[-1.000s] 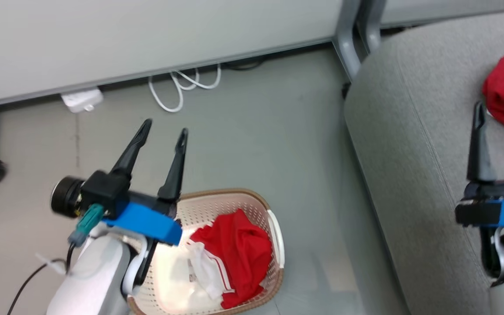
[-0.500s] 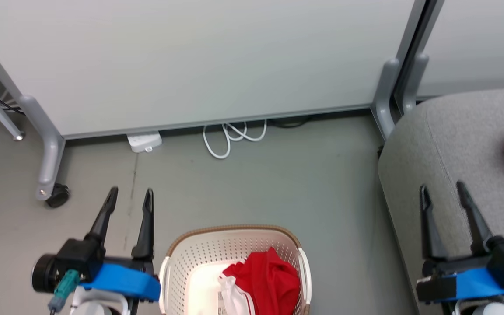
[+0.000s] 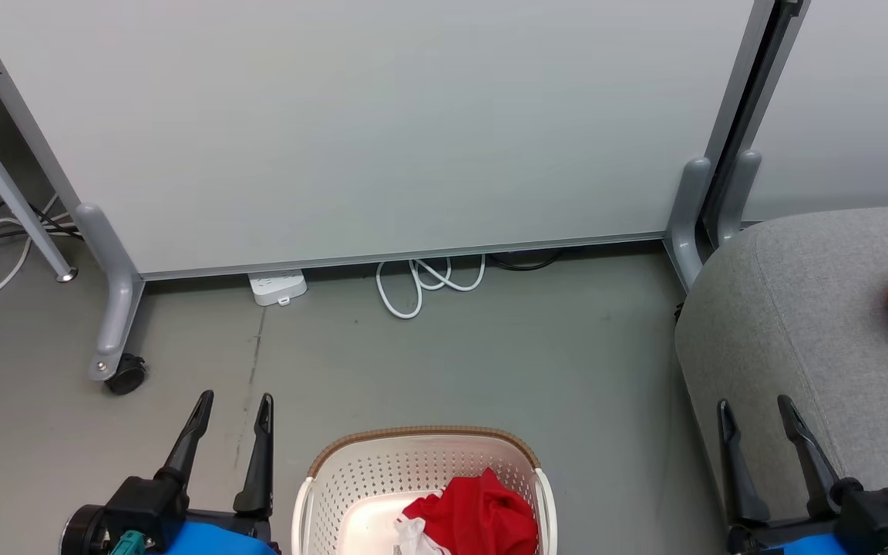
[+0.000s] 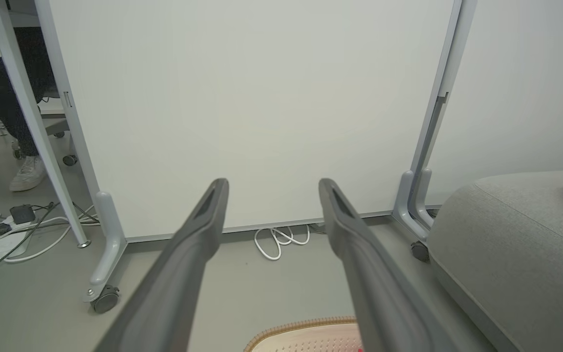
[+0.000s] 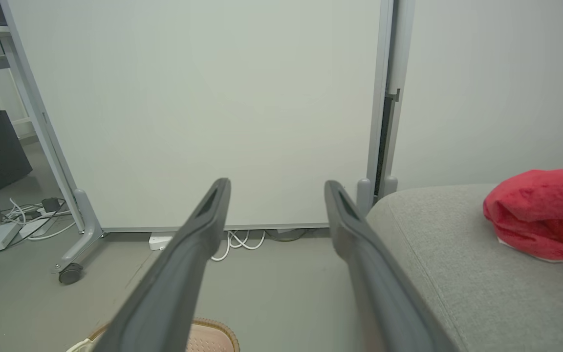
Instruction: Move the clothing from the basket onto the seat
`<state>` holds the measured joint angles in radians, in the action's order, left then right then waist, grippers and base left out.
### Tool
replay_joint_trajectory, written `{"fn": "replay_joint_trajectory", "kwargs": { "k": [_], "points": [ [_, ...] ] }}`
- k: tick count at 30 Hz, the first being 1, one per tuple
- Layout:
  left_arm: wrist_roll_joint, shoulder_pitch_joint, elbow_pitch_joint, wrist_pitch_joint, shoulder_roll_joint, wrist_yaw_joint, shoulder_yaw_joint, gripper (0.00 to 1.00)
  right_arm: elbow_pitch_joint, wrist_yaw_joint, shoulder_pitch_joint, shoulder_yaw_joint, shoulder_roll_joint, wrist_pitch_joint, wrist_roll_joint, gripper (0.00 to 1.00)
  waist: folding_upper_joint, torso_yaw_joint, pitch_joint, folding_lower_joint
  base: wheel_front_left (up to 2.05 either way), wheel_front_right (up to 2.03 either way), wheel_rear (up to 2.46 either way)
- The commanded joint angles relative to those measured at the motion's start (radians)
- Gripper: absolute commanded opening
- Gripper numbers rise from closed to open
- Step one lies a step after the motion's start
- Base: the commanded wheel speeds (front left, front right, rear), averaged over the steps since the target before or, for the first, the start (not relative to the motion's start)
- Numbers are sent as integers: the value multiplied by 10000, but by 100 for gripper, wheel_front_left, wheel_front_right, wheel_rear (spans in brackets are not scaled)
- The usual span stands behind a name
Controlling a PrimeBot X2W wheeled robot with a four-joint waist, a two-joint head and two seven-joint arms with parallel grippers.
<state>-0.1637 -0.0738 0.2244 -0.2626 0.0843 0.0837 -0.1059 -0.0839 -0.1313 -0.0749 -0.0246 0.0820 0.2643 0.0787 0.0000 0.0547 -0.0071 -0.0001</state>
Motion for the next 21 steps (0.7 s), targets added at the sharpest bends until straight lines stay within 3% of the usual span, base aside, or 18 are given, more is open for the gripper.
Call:
{"fn": "replay_joint_trajectory", "kwargs": {
  "k": [1,21],
  "points": [
    [90,166,24,-33,-19,64,60,100,-29,10,-168,-27,-70,0,-4,100,0,-3,-11,1,0,0,0],
    [411,-360,407,-32,-275,400,22,100,-148,10,11,-23,-268,0,-120,100,0,-350,276,1,0,0,0]
  ]
}}
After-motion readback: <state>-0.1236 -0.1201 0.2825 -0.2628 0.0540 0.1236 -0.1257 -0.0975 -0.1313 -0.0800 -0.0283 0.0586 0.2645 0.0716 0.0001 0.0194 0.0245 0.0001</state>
